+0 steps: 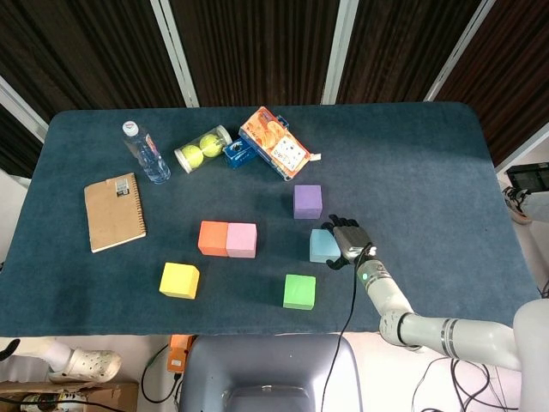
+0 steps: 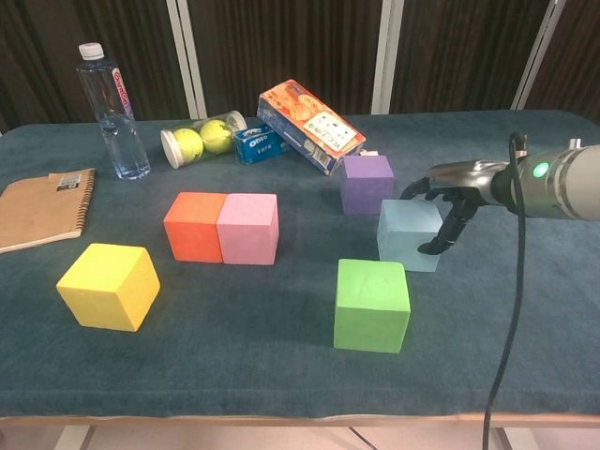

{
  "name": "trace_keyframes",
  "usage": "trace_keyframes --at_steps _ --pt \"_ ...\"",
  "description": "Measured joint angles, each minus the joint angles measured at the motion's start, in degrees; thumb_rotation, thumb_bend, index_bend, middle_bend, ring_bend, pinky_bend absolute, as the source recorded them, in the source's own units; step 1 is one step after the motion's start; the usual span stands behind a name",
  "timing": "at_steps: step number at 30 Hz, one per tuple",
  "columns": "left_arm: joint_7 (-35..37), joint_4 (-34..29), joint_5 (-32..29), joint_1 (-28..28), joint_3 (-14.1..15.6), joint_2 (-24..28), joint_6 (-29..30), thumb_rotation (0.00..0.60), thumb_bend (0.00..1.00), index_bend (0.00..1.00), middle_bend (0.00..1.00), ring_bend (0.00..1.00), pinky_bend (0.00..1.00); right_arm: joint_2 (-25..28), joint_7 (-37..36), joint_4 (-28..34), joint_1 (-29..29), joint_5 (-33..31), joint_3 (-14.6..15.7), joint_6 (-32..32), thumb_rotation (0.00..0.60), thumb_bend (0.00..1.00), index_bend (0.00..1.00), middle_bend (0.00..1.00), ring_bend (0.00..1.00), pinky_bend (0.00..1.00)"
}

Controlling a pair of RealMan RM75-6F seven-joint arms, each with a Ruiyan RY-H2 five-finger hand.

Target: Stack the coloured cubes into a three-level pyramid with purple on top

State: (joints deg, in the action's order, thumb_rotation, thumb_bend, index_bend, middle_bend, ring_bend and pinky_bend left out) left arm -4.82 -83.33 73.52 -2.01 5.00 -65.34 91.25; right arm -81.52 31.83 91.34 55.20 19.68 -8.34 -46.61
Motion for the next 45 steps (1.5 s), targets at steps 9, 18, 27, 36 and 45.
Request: trace_keyframes --at_steps 9,18,27,36,45 --pt "-0.3 0.4 0.7 1.0 -1.7 -0.2 -1.5 0.6 0.06 0.06 0.0 0.0 0.09 -0.5 -1.2 -0.1 -0.2 1.8 0.7 -3.3 0.6 0.24 0.5 0.0 0.0 0.0" --pt "1.2 1.2 1.5 2.1 -3.0 0.0 -2.2 0.6 0.06 0.06 0.0 0.0 0.09 1.0 -2.9 5.9 0.1 4.0 -2.4 -6.8 0.6 0.24 0.5 0.0 0.0 0.0" --pt "1.7 1.7 2.0 2.5 -3.9 -0.1 -3.4 0.6 0.06 0.06 0.0 0.0 0.08 -0.9 -0.1 6.7 5.1 -4.1 -5.7 -7.8 0.6 0.24 0.49 0.0 0.0 0.0" --pt "3.0 2.6 2.5 3.0 -4.7 0.0 -4.2 0.6 0.06 0.06 0.0 0.0 0.09 -6.2 3.5 2.3 10.5 -10.6 -6.6 -8.3 0.6 0.24 0.49 0.0 0.0 0.0" --pt "3.7 3.3 3.3 3.3 -5.3 -0.1 -4.9 0.6 0.06 0.06 0.0 0.0 0.09 -8.3 5.4 -0.3 11.4 -12.3 -5.7 -9.7 0.6 0.24 0.49 0.0 0.0 0.0"
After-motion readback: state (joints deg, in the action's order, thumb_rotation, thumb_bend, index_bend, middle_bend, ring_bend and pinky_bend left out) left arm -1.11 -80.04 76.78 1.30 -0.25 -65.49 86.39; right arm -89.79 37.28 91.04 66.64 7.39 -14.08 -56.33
